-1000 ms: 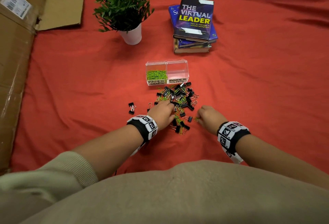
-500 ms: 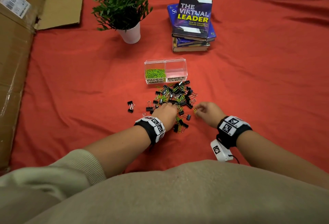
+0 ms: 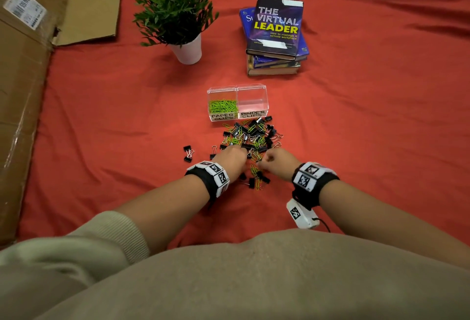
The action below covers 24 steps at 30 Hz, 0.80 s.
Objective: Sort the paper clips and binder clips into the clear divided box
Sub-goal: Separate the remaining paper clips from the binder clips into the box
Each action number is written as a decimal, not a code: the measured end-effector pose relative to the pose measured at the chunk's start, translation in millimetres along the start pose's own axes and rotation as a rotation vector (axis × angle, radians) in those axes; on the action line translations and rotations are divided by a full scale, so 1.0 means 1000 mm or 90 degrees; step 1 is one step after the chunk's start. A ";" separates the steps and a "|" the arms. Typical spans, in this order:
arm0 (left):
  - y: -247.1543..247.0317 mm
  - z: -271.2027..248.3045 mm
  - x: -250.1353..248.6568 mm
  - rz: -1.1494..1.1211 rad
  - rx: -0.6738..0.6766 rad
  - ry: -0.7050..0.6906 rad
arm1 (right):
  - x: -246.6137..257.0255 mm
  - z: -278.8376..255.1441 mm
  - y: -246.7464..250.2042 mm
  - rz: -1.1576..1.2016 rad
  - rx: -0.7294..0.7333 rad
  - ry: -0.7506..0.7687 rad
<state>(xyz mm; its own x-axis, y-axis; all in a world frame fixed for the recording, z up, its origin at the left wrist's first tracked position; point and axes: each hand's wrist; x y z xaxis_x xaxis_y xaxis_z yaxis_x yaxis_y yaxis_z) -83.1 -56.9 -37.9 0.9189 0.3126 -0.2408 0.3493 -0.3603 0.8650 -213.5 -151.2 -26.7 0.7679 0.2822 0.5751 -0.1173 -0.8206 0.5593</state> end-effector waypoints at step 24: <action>0.030 -0.007 0.041 -0.700 0.024 0.238 | 0.011 0.000 -0.027 -0.374 -0.050 0.023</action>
<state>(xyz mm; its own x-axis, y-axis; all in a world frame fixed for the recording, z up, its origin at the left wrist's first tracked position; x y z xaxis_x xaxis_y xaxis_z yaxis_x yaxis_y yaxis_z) -36.6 -49.0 -18.9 0.0070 0.7104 -0.7037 0.9360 0.2431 0.2546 -201.4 -126.0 -35.3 0.6964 0.6961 0.1743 0.2737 -0.4822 0.8322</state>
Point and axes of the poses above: each hand's wrist, its own z-axis towards the middle knuckle, its own y-axis out of the back of the hand, x = y × z, and after that the axes turned 1 degree about z, right-handed
